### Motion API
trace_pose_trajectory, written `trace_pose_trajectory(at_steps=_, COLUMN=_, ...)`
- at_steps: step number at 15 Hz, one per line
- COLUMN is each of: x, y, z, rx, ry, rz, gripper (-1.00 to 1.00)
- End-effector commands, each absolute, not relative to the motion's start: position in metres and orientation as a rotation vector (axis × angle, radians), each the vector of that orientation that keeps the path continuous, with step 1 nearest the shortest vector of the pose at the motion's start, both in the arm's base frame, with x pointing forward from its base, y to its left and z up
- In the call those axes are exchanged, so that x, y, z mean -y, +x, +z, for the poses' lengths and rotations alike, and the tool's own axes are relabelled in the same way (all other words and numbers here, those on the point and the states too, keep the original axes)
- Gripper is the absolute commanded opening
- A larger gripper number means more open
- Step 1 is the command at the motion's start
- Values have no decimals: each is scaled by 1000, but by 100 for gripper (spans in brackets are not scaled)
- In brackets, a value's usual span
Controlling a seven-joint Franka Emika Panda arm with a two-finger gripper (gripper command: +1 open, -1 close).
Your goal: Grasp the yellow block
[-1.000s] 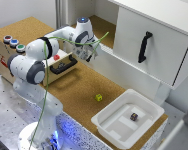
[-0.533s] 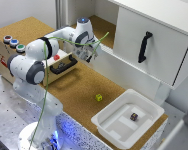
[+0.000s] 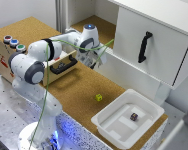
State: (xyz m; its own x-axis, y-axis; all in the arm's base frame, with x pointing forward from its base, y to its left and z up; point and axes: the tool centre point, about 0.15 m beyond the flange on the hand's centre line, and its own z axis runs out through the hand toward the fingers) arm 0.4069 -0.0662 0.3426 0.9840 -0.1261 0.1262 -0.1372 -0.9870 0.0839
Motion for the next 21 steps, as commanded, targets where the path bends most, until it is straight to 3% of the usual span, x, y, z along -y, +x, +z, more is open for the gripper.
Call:
trace_pose_trajectory(at_steps=1, x=102, y=353, z=282, rx=198, ry=2981, rz=132, gripper=100)
trace_pose_trajectory(at_steps=11, x=153, y=345, z=215, rx=328, ry=3028, rz=33, gripper=100)
trace_pose_trajectory(at_steps=21, x=150, y=388, z=210, rx=376, ry=3119, rz=114, gripper=100)
